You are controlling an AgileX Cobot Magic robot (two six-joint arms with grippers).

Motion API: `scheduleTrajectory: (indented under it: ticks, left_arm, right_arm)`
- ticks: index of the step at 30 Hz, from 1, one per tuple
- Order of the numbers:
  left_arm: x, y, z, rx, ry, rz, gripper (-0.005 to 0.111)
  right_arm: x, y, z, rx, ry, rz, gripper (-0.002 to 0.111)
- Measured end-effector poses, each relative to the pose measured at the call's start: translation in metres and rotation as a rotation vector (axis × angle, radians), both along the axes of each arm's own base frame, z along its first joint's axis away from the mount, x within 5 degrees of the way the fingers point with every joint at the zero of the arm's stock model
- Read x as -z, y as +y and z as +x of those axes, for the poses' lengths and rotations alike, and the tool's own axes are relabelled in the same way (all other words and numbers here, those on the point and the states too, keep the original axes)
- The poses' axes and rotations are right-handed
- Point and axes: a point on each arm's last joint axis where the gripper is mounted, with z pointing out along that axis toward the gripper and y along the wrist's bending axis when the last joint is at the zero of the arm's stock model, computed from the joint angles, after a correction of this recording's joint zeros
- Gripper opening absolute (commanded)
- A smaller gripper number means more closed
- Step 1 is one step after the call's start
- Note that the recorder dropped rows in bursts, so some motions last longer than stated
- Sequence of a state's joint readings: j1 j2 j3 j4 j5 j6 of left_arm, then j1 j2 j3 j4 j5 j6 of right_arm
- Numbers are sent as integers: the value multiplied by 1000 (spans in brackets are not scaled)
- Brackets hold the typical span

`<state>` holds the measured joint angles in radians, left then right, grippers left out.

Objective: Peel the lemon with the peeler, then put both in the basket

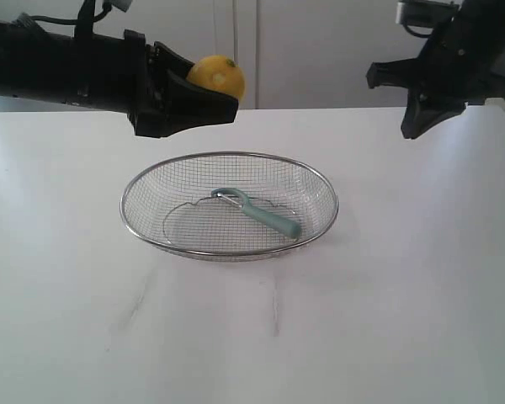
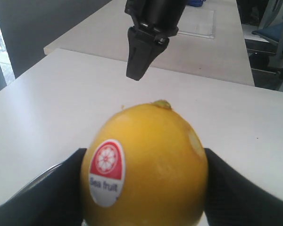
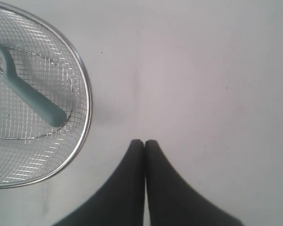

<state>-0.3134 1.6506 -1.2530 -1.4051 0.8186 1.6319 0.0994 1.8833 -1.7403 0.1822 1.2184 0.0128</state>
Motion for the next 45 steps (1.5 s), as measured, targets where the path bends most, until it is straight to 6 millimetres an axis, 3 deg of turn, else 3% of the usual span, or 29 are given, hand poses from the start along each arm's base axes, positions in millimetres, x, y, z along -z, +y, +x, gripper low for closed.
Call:
scheduleTrajectory:
  ticks: [11,23,36,45]
  left_arm:
    - [0,0,0,0,0,0,0]
    - [0,0,0,0,0,0,0]
    - [0,0,0,0,0,0,0]
    - [0,0,0,0,0,0,0]
  right_arm:
    - [-11,-8,-11,24,-17,-13,0]
    - [9,-12,-39,51,34,-27,0]
    - [13,-17,-76,60,-68,-40,0]
    - [-1,-22,-103,55,-222,-56,0]
